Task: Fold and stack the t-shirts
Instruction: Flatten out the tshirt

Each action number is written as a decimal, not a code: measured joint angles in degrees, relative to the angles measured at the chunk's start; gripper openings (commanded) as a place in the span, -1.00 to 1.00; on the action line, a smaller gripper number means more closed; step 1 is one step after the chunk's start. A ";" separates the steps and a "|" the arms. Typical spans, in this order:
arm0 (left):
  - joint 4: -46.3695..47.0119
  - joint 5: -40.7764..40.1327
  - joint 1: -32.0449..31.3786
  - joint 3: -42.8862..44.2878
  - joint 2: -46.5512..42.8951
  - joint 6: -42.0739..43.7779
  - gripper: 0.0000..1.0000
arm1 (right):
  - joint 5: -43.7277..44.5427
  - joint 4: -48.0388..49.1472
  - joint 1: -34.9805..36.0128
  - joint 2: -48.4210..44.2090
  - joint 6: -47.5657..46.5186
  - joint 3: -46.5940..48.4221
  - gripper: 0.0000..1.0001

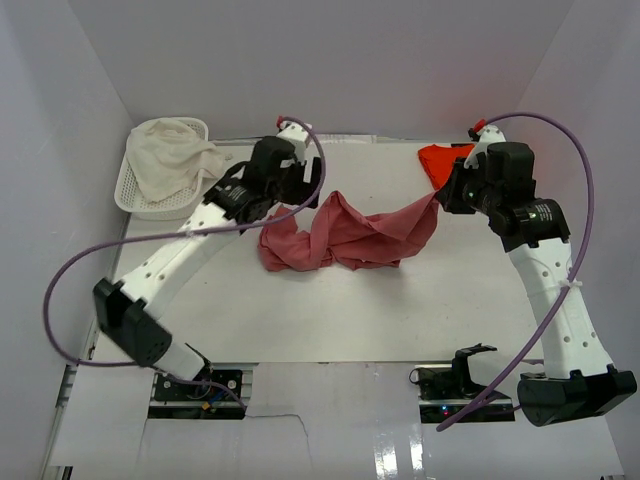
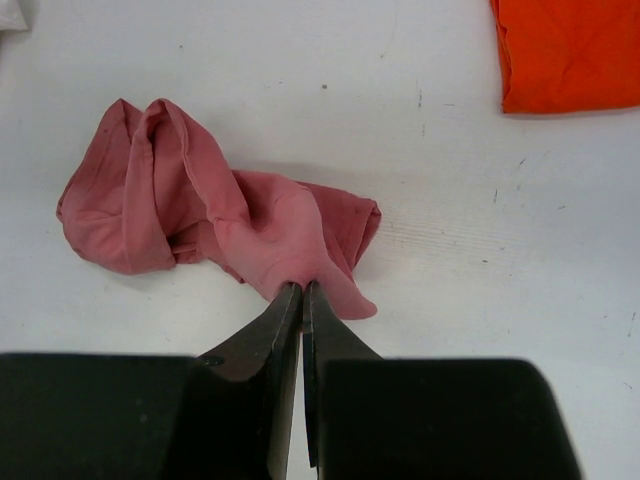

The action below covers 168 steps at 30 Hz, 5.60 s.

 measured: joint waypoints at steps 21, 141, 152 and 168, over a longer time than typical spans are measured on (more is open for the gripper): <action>10.60 6.82 -8.11 -32.28 -17.59 0.04 0.79 | -1.44 1.33 0.00 -0.92 0.22 -1.38 -0.85; 1.38 -9.77 -8.52 -13.51 4.79 -14.60 -1.00 | -2.08 3.19 0.00 0.24 -0.70 -5.25 -0.85; -14.69 -5.84 0.48 4.24 -20.83 -13.73 -1.00 | -1.95 2.54 -0.33 10.34 -1.57 7.23 -0.85; -16.06 -8.50 18.25 -2.93 -25.11 -13.62 -1.00 | -8.28 -1.86 -2.67 5.38 -5.42 30.56 -0.84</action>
